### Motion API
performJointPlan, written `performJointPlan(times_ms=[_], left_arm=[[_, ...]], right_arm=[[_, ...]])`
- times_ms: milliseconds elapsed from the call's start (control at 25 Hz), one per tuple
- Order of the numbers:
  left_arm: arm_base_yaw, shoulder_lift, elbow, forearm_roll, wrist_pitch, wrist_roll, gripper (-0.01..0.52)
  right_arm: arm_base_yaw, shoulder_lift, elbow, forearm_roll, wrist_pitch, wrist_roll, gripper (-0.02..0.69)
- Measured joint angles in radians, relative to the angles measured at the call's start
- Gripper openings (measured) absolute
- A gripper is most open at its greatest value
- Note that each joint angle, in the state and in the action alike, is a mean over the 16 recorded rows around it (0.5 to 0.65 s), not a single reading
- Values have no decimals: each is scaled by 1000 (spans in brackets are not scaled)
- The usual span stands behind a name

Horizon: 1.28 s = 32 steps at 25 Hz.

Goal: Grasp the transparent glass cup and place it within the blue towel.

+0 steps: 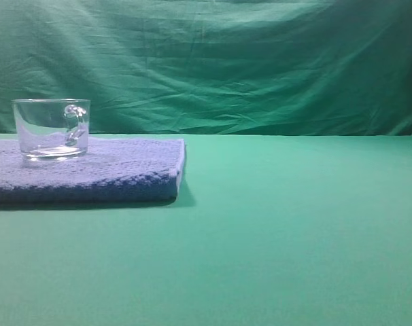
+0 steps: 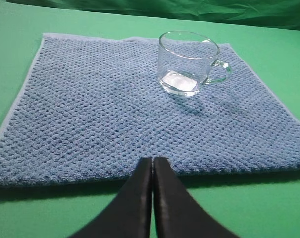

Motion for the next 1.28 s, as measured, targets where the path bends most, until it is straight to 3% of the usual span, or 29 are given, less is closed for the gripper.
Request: performJointPlan(times_ms=[600, 1080, 1280], left_arm=[[0, 0, 0, 0, 0, 0, 0], [0, 0, 0, 0, 0, 0, 0], [0, 0, 0, 0, 0, 0, 0]], right_arm=[[-1, -681, 853, 100, -460, 13, 0], [-8, -967, 998, 43, -431, 65, 0], [-74, -1024, 1034, -4, -421, 98, 0]])
